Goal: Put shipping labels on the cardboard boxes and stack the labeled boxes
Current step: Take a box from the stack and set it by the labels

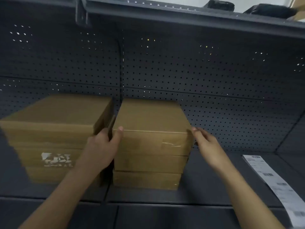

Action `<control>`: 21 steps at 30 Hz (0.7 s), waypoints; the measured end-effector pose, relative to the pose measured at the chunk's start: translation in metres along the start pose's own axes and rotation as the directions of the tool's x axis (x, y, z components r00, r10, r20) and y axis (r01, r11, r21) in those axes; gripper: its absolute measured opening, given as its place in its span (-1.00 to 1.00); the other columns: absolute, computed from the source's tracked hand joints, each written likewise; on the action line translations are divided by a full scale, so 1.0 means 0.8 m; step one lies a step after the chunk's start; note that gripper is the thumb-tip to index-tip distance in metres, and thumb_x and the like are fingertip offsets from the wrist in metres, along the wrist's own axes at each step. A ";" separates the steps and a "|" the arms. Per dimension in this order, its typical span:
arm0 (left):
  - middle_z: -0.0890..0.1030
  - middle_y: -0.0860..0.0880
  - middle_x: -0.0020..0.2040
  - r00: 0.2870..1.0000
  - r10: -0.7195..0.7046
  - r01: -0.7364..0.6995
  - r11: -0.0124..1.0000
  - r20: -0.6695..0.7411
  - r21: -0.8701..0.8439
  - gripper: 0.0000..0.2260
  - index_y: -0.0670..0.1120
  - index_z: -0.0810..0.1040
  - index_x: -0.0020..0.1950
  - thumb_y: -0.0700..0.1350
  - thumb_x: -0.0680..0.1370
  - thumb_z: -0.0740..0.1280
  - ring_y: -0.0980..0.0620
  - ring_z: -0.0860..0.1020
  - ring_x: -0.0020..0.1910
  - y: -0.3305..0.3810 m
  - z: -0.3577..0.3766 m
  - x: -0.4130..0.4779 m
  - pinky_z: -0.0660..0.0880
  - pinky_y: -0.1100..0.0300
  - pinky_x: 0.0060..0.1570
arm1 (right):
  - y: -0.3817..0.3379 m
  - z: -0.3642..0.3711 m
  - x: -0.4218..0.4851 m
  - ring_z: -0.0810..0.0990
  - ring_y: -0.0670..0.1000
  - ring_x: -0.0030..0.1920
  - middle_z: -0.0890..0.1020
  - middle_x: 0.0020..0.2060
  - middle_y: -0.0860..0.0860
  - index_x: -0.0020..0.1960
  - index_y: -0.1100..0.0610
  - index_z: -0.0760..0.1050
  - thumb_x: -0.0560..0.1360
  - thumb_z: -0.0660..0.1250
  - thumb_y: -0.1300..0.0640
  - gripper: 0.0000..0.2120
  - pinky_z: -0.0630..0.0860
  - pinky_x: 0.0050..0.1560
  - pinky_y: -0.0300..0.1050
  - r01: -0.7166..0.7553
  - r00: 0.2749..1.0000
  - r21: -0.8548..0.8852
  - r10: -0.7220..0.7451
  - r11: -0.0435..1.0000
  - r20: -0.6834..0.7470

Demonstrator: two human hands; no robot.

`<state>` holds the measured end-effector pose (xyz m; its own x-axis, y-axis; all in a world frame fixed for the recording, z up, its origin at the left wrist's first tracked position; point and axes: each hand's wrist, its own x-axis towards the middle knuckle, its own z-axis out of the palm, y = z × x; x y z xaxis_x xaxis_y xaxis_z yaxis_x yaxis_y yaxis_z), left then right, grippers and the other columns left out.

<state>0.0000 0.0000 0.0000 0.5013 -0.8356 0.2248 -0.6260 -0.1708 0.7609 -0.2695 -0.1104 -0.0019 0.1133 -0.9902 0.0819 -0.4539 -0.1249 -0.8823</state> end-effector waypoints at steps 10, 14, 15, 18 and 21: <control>0.50 0.10 -0.02 0.969 -0.233 0.247 0.878 0.085 -0.411 -0.52 -0.01 0.44 0.35 0.27 0.59 0.13 -0.04 0.43 0.12 -0.003 0.036 0.029 0.31 0.07 0.12 | -0.003 0.046 0.026 0.45 -0.02 0.35 0.53 0.33 -0.08 0.53 0.05 0.30 0.55 0.23 -0.25 -0.35 0.33 0.41 -0.02 -0.065 0.997 0.227 0.070 0.972 -0.017; 0.44 0.17 -0.15 0.972 -0.222 0.231 0.875 0.071 -0.425 -0.71 0.06 0.41 0.18 0.21 0.62 0.14 0.06 0.44 -0.09 0.004 0.034 0.022 0.28 0.11 0.06 | -0.001 0.049 0.026 0.54 0.00 0.26 0.61 0.23 -0.06 0.45 0.05 0.41 0.43 0.26 -0.32 -0.30 0.41 0.37 0.03 -0.064 0.996 0.263 0.076 0.963 -0.035; 0.43 0.16 -0.17 0.974 -0.219 0.226 0.876 0.067 -0.426 -0.75 0.06 0.39 0.14 0.19 0.62 0.14 0.11 0.41 -0.16 0.009 0.032 0.017 0.27 0.12 0.04 | -0.002 0.049 0.024 0.55 0.00 0.25 0.61 0.23 -0.05 0.43 0.05 0.43 0.42 0.27 -0.32 -0.30 0.43 0.35 0.04 -0.063 0.996 0.276 0.078 0.959 -0.045; 0.46 0.15 -0.17 0.982 -0.178 0.188 0.890 0.063 -0.416 -0.78 0.07 0.43 0.04 0.19 0.63 0.14 0.12 0.43 -0.15 0.013 0.029 0.007 0.28 0.14 0.04 | -0.001 0.044 0.012 0.57 -0.05 0.21 0.61 0.22 -0.06 0.42 0.06 0.44 0.47 0.30 -0.26 -0.37 0.48 0.27 -0.03 -0.053 0.993 0.331 0.084 0.942 -0.080; 0.54 0.10 0.22 0.993 -0.106 0.116 0.891 0.048 -0.438 -0.50 0.07 0.43 0.41 0.29 0.57 0.14 0.09 0.46 0.23 0.012 0.029 -0.003 0.33 0.07 0.30 | 0.004 0.032 -0.010 0.58 -0.11 0.18 0.63 0.19 -0.10 0.41 0.06 0.46 0.53 0.30 -0.18 -0.47 0.48 0.27 -0.07 -0.007 0.990 0.366 0.059 0.931 -0.131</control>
<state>-0.0208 -0.0112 -0.0075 0.5353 -0.8370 0.1136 -0.2377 -0.0202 0.9711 -0.2495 -0.1015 -0.0171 -0.0302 -0.9955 0.0901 -0.0999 -0.0867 -0.9912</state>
